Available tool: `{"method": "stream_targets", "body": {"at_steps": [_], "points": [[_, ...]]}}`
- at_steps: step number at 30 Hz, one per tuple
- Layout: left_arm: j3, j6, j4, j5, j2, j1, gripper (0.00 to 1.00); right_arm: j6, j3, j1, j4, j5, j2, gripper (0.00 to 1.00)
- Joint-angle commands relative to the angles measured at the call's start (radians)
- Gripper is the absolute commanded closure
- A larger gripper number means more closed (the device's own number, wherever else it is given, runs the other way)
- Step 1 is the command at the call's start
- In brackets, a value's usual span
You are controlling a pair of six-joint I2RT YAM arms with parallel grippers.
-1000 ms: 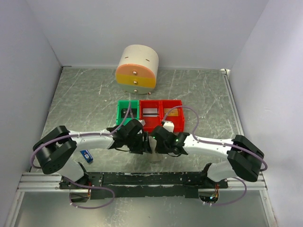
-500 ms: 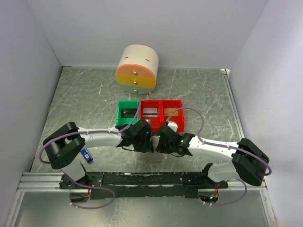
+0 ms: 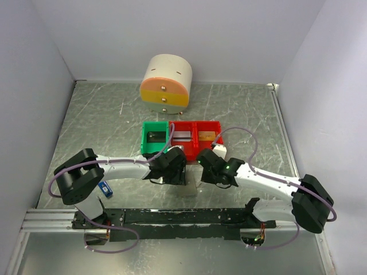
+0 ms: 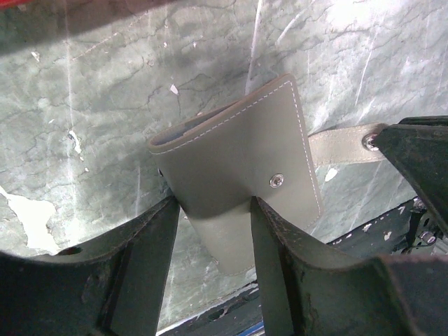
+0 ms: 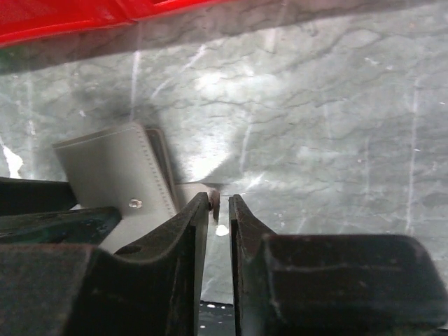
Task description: Take the credit cards out of the card holder
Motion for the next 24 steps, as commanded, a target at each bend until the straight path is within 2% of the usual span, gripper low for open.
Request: {"method": "stream_targets", "body": {"at_steps": [1,16,24], "points": [[-0.029,0.02,-0.093,-0.062,-0.001,-0.002,0.42,-0.015,-0.059,-0.032,0.015,-0.029,-0.052,0.8],[-0.034,0.019,-0.088,-0.053,-0.015,-0.002,0.41,-0.056,-0.113,-0.077,0.161,-0.145,-0.021,0.77],[-0.044,0.02,-0.078,-0.056,-0.043,-0.002,0.4,-0.052,-0.144,-0.088,0.204,-0.171,-0.034,0.9]]}}
